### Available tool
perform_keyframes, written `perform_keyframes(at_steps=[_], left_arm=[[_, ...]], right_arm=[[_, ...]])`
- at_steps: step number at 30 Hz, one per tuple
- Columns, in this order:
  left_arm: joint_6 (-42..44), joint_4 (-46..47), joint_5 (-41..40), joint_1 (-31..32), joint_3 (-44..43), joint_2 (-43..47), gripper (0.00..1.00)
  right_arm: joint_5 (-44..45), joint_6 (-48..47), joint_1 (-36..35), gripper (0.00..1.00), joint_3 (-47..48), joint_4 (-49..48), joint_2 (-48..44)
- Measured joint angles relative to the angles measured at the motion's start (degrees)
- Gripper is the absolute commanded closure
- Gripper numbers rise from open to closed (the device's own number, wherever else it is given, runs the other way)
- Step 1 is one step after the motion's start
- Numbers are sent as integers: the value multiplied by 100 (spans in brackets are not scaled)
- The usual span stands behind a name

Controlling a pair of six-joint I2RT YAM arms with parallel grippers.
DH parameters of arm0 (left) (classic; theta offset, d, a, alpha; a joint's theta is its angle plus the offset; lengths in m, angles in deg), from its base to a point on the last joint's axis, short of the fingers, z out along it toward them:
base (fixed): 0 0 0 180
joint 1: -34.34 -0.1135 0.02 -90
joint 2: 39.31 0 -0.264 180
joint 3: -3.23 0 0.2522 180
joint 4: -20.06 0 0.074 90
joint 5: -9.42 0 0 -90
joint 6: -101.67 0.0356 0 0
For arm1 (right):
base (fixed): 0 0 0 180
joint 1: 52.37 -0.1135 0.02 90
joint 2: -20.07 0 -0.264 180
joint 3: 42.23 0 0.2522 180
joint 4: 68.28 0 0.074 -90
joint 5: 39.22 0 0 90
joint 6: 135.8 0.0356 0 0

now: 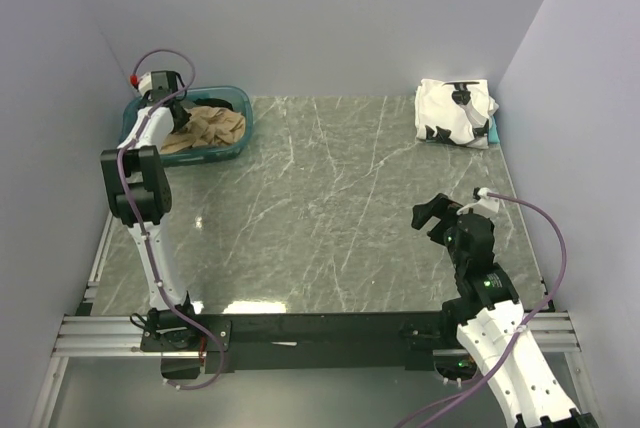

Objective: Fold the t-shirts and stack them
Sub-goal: Grab the tshirt from the pile

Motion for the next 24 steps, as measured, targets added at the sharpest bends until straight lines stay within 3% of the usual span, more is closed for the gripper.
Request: perform_keyframes(at_steps=[2, 8, 24], left_arm=[[24, -13, 4, 0, 28, 0, 99], [31, -52, 4, 0, 94, 153, 99], [37, -227, 118, 0, 210, 1976, 95]], right_arm=[[-2, -15, 0, 0, 0, -2, 0], [-9, -31, 0, 0, 0, -4, -26], [-70, -37, 0, 0, 0, -13, -236]])
